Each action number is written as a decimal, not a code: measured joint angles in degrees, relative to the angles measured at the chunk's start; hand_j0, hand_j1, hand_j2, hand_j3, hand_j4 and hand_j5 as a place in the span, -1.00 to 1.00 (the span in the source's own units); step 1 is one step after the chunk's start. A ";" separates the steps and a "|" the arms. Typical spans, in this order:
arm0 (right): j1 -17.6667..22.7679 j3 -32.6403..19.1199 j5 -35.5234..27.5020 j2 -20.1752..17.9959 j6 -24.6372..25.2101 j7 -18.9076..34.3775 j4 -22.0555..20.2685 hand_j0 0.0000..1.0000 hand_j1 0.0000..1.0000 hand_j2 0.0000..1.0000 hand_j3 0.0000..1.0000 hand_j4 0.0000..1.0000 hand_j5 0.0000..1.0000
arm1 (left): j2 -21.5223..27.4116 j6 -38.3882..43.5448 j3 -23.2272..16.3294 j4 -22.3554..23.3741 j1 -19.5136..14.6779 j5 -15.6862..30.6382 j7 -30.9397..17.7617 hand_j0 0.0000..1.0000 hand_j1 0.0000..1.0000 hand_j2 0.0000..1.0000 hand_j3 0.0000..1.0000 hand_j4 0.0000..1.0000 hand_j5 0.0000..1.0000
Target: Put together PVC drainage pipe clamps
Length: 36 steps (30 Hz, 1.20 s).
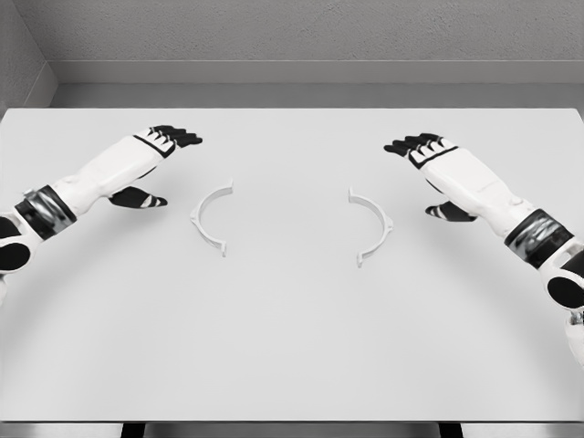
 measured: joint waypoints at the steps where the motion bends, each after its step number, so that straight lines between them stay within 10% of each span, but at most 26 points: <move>1: 0.00 0.20 0.79 0.34 0.52 0.00 0.12 1.00 1.00 1.00 1.00 1.00 1.00 | -0.06 0.00 -0.19 0.04 -0.09 -0.28 0.00 1.00 1.00 1.00 1.00 1.00 1.00; 36: -2.37 6.48 8.55 4.90 6.29 0.15 4.64 1.00 1.00 1.00 1.00 1.00 1.00 | -2.61 0.00 -2.76 4.36 -1.93 -1.79 0.00 1.00 1.00 1.00 1.00 1.00 1.00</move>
